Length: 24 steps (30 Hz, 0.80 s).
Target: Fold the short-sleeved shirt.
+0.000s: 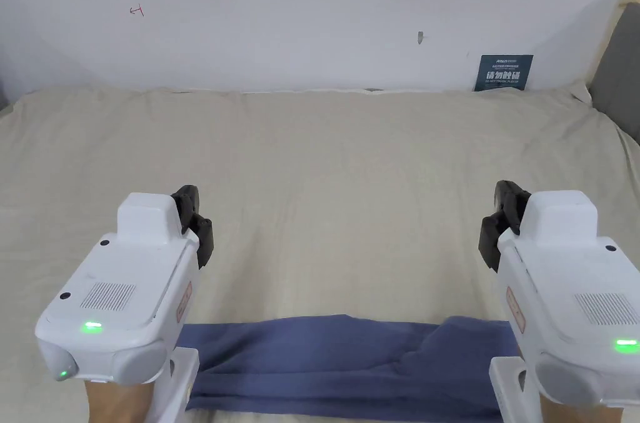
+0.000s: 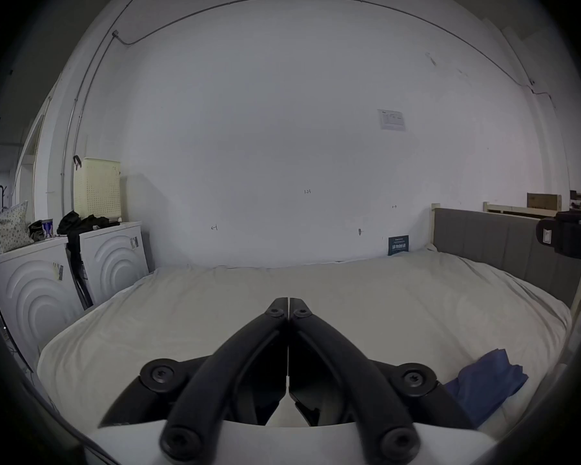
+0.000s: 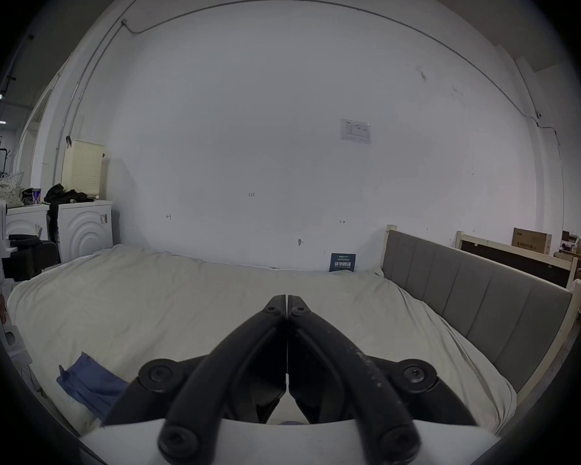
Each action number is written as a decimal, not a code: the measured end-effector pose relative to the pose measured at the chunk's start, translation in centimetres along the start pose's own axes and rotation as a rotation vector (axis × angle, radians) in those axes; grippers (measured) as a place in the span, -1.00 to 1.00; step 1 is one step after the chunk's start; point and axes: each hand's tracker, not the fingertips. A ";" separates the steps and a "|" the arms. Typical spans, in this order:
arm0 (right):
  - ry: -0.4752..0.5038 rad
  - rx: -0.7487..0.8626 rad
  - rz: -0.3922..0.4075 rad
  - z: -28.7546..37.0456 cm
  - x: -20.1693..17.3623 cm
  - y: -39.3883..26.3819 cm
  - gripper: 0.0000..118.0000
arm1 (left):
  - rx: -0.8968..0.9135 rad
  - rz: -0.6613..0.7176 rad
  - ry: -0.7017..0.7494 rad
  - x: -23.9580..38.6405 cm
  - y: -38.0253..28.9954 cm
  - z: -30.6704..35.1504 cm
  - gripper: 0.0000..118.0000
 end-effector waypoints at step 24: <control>0.009 -0.063 0.028 -2.2 -1.3 -1.1 -0.96 | -0.614 0.704 -0.221 -15.2 -11.9 -4.6 -0.96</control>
